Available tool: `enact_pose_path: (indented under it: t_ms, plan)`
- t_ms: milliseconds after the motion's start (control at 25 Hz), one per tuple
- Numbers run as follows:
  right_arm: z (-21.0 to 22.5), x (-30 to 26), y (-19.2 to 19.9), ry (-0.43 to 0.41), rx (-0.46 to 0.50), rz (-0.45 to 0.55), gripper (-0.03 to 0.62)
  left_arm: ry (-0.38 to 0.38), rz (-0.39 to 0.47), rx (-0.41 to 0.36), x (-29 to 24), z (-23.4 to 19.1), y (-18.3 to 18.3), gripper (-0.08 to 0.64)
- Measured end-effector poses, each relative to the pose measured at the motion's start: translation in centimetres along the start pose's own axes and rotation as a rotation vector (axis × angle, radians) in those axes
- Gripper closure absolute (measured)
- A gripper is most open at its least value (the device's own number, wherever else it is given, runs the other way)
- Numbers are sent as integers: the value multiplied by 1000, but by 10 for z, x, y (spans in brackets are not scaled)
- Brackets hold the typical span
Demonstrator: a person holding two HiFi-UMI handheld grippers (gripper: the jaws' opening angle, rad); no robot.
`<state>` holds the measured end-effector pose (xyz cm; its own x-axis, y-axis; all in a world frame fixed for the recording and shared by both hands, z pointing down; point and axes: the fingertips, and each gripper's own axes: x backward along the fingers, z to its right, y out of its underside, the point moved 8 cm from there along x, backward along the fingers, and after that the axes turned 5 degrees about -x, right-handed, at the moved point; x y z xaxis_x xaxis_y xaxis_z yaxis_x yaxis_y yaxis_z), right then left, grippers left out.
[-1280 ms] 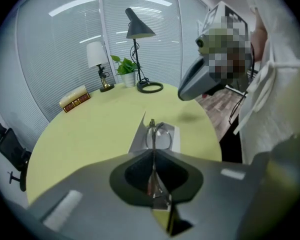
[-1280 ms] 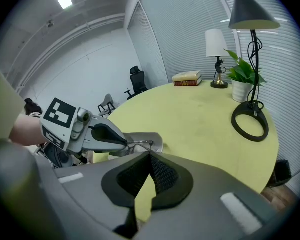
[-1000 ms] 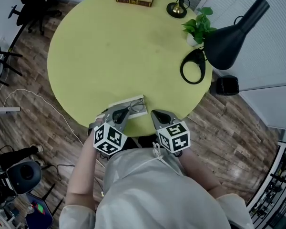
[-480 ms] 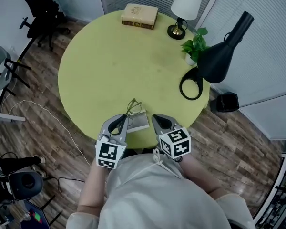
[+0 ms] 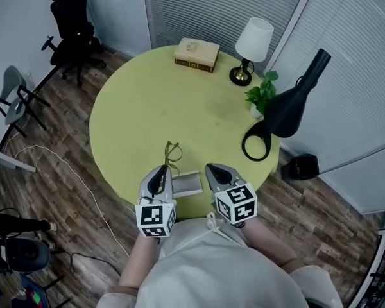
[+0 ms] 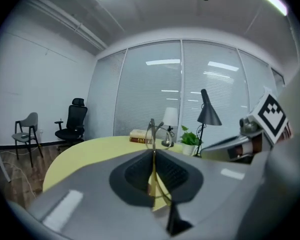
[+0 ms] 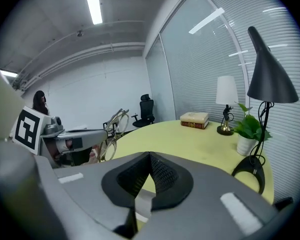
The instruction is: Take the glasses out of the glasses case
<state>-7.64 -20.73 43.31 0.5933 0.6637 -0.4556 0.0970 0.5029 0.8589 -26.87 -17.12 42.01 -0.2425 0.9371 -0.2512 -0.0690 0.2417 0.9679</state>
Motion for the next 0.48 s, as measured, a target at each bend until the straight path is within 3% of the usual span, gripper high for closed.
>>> enact_pose_path:
  t_ms: [200, 480]
  plan:
    - [-7, 3, -14, -27, 31, 76, 594, -37, 20, 3, 1, -1, -9, 543]
    - [-16, 3, -18, -58, 77, 80, 594, -50, 19, -10, 3, 1, -18, 543]
